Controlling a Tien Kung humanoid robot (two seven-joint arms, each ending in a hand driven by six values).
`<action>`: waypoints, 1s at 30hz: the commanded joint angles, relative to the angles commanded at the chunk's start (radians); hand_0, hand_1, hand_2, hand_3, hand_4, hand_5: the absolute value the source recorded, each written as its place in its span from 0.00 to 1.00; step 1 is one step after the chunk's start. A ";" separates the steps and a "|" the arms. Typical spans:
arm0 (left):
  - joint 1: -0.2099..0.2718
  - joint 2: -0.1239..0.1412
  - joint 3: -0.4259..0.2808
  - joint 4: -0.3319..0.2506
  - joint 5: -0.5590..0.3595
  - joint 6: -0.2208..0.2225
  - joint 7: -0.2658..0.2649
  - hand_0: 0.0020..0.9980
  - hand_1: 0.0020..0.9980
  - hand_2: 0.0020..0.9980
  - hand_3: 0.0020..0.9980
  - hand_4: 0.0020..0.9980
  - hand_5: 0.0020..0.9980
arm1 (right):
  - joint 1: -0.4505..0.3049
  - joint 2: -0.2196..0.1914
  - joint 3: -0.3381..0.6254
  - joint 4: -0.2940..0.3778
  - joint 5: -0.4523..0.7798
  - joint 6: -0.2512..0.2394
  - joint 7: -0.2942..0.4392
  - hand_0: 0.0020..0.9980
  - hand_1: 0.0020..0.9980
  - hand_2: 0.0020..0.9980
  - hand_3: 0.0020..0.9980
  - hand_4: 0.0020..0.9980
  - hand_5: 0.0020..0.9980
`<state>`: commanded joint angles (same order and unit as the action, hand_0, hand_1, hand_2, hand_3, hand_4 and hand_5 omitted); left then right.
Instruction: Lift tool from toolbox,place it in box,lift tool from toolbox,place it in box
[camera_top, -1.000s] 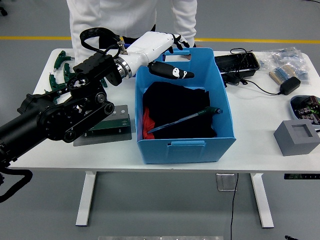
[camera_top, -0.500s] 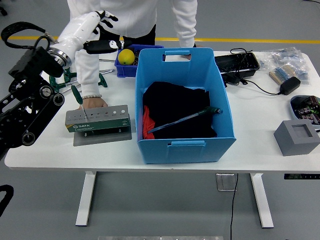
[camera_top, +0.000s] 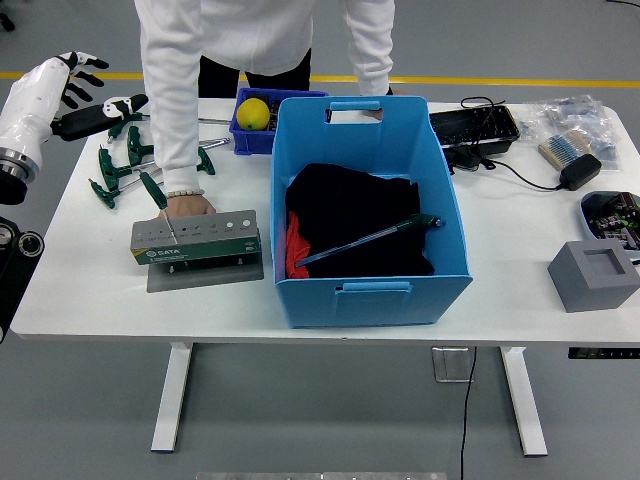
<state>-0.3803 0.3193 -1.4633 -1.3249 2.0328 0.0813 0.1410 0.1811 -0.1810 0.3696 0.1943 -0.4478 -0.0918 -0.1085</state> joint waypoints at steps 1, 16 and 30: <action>0.018 0.000 -0.016 -0.005 0.002 -0.003 0.000 0.48 0.56 0.65 0.73 1.00 0.77 | 0.000 0.000 -0.001 0.000 0.001 -0.001 0.000 0.68 0.67 0.72 0.57 0.80 0.68; 0.162 -0.068 -0.029 0.040 -0.403 0.142 0.165 0.27 0.35 0.50 0.71 0.98 0.79 | 0.002 0.004 0.001 0.001 0.004 -0.004 0.000 0.68 0.67 0.72 0.57 0.80 0.68; 0.159 -0.069 0.095 0.098 -0.992 0.224 0.176 0.23 0.33 0.52 0.73 0.92 0.90 | 0.008 0.003 0.008 0.001 0.001 -0.001 -0.001 0.68 0.67 0.72 0.57 0.80 0.68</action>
<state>-0.2215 0.2501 -1.3682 -1.2265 1.0407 0.3050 0.3173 0.1893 -0.1779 0.3776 0.1953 -0.4465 -0.0925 -0.1095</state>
